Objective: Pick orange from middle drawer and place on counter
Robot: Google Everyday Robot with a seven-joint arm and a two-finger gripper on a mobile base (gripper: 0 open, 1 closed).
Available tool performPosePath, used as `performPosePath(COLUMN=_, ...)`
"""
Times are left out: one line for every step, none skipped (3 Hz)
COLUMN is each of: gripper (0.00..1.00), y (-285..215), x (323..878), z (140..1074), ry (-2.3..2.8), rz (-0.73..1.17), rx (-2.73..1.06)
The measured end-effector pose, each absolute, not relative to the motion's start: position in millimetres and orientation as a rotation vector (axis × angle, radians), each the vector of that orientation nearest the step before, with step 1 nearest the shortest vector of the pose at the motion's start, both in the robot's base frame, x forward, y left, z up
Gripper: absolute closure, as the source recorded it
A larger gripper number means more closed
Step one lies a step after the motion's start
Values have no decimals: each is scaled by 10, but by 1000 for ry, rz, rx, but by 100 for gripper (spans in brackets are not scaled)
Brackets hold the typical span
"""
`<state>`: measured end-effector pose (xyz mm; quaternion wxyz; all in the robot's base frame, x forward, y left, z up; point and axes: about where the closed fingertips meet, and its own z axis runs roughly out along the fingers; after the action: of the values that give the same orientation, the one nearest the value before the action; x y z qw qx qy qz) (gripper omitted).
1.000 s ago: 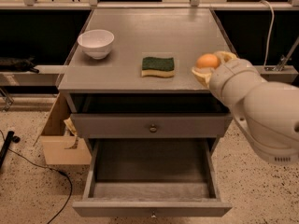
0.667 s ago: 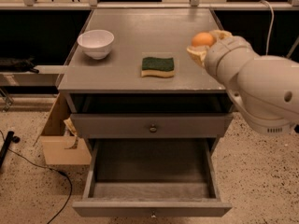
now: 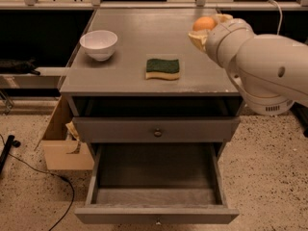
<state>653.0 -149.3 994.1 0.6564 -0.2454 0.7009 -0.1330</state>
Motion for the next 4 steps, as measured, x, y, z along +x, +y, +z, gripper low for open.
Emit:
performPosePath(gripper=100, y=-1567, x=6501, z=9813, ry=1611, rz=-303, rx=-529)
performPosePath(gripper=100, y=-1686, x=6562, z=9644, ry=1650, rz=-296, rx=-478)
performPosePath(gripper=100, y=-1573, x=6653, z=9662, ry=1635, rz=-267, rx=-456)
performPosePath(gripper=100, y=-1573, x=6653, z=9662, ry=1635, rz=-267, rx=-456)
